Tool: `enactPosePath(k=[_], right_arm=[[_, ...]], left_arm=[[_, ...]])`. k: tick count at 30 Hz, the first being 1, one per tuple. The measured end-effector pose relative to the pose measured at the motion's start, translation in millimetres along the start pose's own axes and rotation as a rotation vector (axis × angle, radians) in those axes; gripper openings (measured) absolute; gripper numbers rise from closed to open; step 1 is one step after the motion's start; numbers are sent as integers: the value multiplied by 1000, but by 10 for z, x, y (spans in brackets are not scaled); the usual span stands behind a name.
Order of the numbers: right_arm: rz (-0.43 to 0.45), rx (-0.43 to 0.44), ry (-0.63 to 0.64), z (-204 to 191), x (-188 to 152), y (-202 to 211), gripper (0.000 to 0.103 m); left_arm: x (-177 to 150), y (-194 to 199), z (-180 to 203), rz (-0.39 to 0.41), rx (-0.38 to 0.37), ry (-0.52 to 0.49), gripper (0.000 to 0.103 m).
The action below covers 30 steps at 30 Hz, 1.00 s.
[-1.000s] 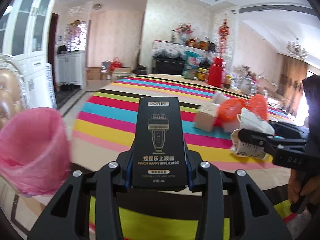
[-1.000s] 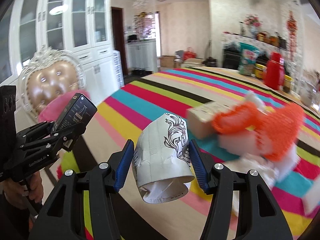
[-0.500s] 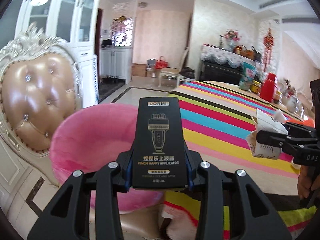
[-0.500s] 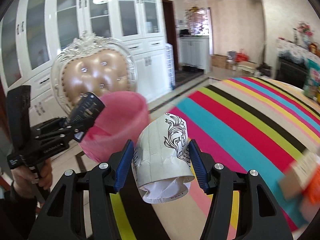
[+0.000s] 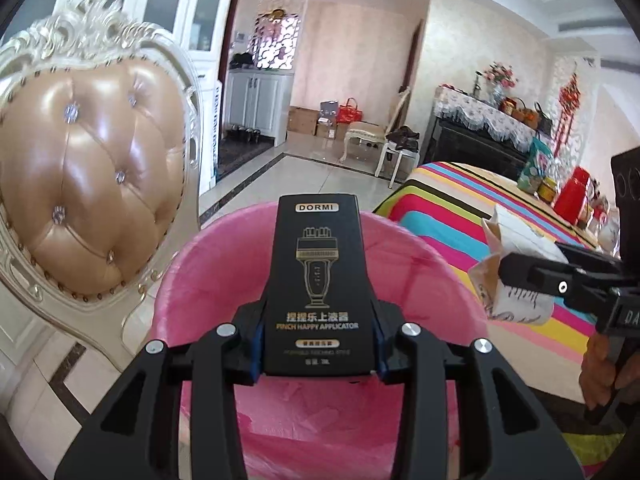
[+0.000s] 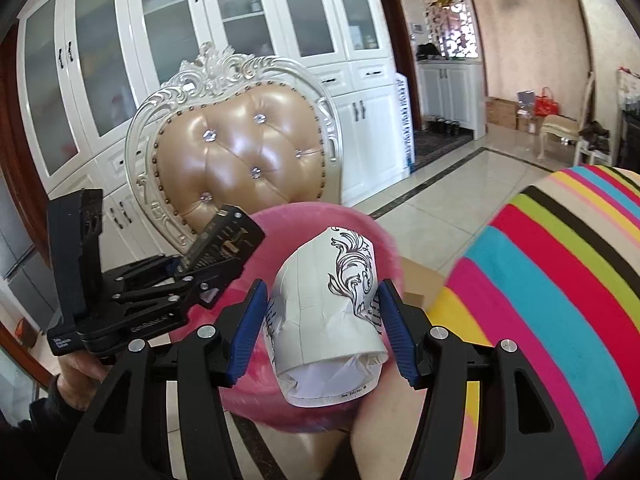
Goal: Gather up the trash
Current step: 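Carry the box and cup to the pink bin and open both tools, then move both open tools back over the table items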
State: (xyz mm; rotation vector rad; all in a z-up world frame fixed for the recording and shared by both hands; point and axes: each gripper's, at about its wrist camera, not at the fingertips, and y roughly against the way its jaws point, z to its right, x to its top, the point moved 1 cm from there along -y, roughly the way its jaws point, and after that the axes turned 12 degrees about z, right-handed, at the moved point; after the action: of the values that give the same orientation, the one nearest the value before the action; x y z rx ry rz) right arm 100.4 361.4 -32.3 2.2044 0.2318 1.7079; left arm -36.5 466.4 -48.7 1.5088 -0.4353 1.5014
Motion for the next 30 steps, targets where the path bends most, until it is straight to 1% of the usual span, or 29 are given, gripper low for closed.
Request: enactPosePath(k=[1, 2, 3, 4, 6, 8, 10, 12, 14, 15, 16, 17, 18, 19, 20, 23, 26, 27, 28, 30], right_arm=[[-3, 12, -4, -5, 0, -37, 58], [-7, 23, -10, -3, -1, -74, 63], [-9, 29, -14, 8, -12, -88, 77], [1, 27, -13, 23, -15, -100, 78], [2, 22, -17, 61, -14, -99, 78], [18, 21, -35, 116, -2, -11, 78], [37, 15, -34, 157, -3, 119, 78], [54, 4, -27, 190, -14, 297, 78], [65, -20, -15, 228, -44, 519, 78], [64, -34, -14, 253, -64, 641, 78], [64, -46, -12, 276, -82, 734, 78], [65, -66, -8, 303, -107, 852, 78], [66, -93, -2, 330, -133, 969, 78], [70, -127, 4, 369, -174, 1124, 78], [76, -154, 6, 419, -212, 1267, 78], [107, -250, -15, 632, -330, 1756, 79], [150, -378, -46, 906, -441, 2313, 79], [164, -421, -62, 1010, -491, 2520, 80], [171, -445, -71, 1075, -526, 2650, 80], [191, -554, -95, 1272, -641, 3082, 82]], left_arm=[[-6, -22, -32, -4, -4, 18, 45], [-15, -32, -62, -2, -2, 34, 57], [-29, -31, -95, 8, 13, 48, 62], [-40, -28, -112, 14, 25, 56, 65], [-52, -15, -149, 11, 36, 71, 65], [-48, 18, -159, 18, 46, 76, 65], [-48, 95, -115, 29, 63, 53, 66], [-53, 195, -10, 43, 87, 20, 69], [-43, 291, 101, 65, 100, -6, 79], [-37, 357, 191, 87, 110, -22, 81], [-32, 414, 285, 110, 118, -39, 86], [-31, 471, 389, 133, 119, -57, 95], [-30, 537, 543, 157, 115, -78, 99], [-31, 574, 667, 166, 105, -93, 98], [-33, 597, 813, 164, 87, -110, 98], [-50, 604, 1279, 144, -14, -164, 98], [-72, 607, 1804, 147, -142, -194, 98], [-96, 610, 2025, 149, -195, -203, 98], [-113, 607, 2195, 149, -231, -211, 98], [-167, 597, 2584, 139, -312, -218, 98]])
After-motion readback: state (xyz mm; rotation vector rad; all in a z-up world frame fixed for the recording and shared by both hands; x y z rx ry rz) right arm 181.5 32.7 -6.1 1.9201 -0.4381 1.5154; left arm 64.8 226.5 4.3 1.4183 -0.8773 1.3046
